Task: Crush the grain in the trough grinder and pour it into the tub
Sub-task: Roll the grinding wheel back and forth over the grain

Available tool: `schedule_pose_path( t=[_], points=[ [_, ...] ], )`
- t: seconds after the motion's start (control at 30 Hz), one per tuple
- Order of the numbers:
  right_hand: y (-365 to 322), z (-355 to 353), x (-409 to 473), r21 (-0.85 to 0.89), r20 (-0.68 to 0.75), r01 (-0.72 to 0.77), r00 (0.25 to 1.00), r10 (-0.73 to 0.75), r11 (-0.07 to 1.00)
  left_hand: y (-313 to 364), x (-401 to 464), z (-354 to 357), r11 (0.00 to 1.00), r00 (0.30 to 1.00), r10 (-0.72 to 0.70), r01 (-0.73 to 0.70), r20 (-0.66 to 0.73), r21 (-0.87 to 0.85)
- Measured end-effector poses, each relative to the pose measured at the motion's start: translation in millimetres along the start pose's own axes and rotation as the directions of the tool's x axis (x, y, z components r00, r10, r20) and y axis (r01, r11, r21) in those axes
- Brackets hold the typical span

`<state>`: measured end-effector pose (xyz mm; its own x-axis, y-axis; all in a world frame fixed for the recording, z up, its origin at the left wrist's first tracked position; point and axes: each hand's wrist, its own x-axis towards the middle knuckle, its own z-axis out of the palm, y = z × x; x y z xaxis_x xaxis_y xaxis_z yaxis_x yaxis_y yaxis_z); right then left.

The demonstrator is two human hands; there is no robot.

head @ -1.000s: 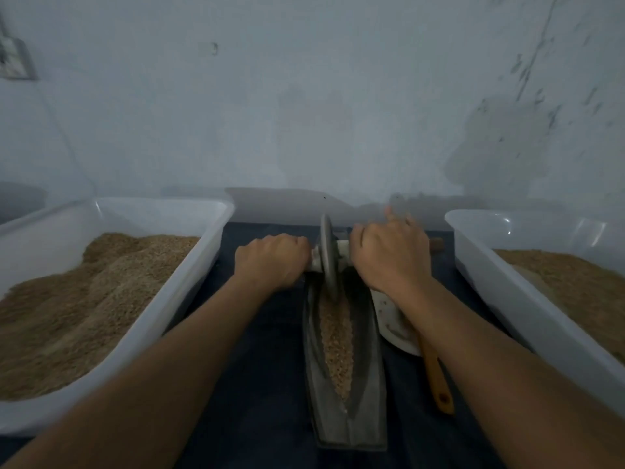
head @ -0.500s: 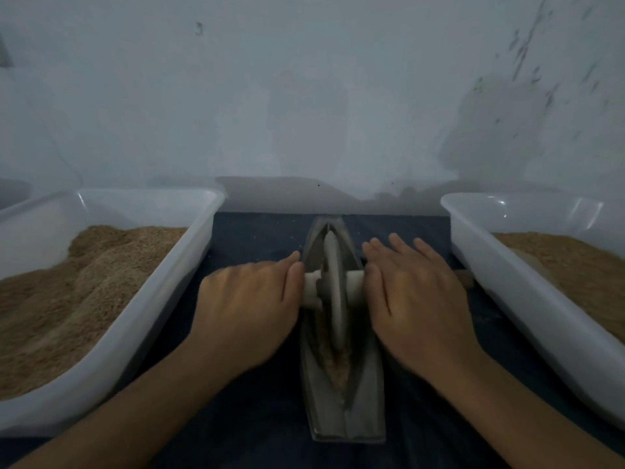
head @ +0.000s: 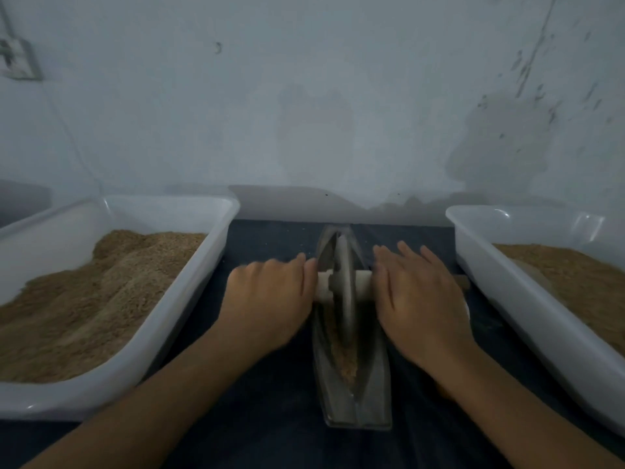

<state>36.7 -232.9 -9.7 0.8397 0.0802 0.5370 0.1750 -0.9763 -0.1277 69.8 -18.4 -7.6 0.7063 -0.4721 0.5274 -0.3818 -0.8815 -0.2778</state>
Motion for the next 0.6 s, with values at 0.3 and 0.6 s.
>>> schedule_pose_path(
  t=[0.3,0.6],
  points=[
    [-6,-1,-1,-0.028,-0.022,0.055,0.998,-0.055,0.998,-2,-17,-12,0.980,0.991,-0.110,0.097,-0.071,-0.173],
    [11,35,76,-0.009,0.137,-0.190,0.972,0.189,0.982,-16,79,37,0.974,0.958,-0.227,0.228,0.177,0.013]
  ],
)
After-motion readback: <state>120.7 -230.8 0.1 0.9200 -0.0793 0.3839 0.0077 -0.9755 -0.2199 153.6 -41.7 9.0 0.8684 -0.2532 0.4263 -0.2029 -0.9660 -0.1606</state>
